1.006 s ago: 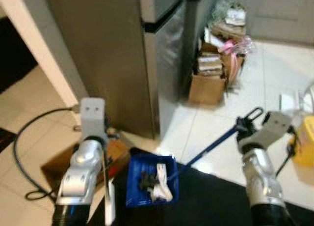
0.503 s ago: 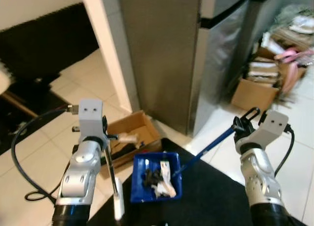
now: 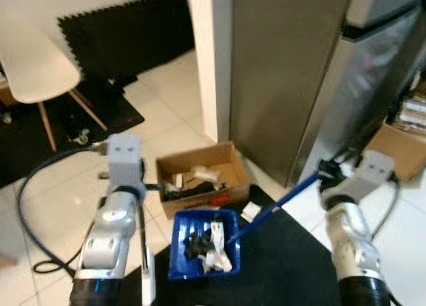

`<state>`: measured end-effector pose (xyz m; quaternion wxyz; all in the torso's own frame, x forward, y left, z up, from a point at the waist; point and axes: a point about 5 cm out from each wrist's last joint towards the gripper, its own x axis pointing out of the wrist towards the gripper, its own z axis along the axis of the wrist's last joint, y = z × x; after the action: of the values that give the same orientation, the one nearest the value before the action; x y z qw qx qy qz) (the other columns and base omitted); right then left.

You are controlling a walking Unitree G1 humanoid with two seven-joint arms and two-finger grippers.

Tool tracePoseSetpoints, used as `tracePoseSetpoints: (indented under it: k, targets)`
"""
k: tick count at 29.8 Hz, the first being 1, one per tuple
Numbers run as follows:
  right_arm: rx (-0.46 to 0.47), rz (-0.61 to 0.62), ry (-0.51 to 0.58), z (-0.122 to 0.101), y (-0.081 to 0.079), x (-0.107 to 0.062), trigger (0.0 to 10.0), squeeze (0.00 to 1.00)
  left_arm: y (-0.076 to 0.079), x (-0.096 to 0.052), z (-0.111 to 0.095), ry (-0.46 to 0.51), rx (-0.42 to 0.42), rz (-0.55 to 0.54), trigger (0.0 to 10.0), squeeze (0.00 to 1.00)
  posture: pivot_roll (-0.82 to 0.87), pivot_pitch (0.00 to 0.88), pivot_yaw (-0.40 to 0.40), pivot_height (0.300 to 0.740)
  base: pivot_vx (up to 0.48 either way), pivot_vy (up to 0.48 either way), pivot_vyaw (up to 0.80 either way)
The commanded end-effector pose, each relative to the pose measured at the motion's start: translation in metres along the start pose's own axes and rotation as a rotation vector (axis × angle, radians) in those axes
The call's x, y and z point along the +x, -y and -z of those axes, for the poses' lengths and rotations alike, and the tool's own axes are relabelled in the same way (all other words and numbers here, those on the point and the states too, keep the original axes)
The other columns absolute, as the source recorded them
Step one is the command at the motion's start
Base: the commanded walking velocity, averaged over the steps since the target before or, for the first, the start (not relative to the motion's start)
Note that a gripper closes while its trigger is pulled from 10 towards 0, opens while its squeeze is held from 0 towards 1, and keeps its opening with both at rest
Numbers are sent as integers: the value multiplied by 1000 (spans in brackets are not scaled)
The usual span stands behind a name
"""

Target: Sweep floor

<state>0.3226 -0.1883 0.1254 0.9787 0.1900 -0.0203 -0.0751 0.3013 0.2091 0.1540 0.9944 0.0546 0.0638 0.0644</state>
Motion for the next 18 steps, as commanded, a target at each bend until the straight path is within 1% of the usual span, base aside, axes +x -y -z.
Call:
tracePoseSetpoints:
  k: [1, 14, 18]
  targets:
    - [36, -8, 30, -7, -2, 1, 10000, 0, -1, -1, -6, 27, 26, -10, 10000, 0, 37, 98, 25, 740, 0, 0, 800]
    - [35, -10, 28, -6, -3, 1, 10000, 0, 0, 0, -6, 26, 25, -9, 10000, 0, 37, 98, 25, 740, 0, 0, 793]
    - [40, -9, 24, -5, -3, 0, 10000, 0, 0, 0, -6, 26, 26, -8, 10000, 0, 37, 98, 25, 740, 0, 0, 0]
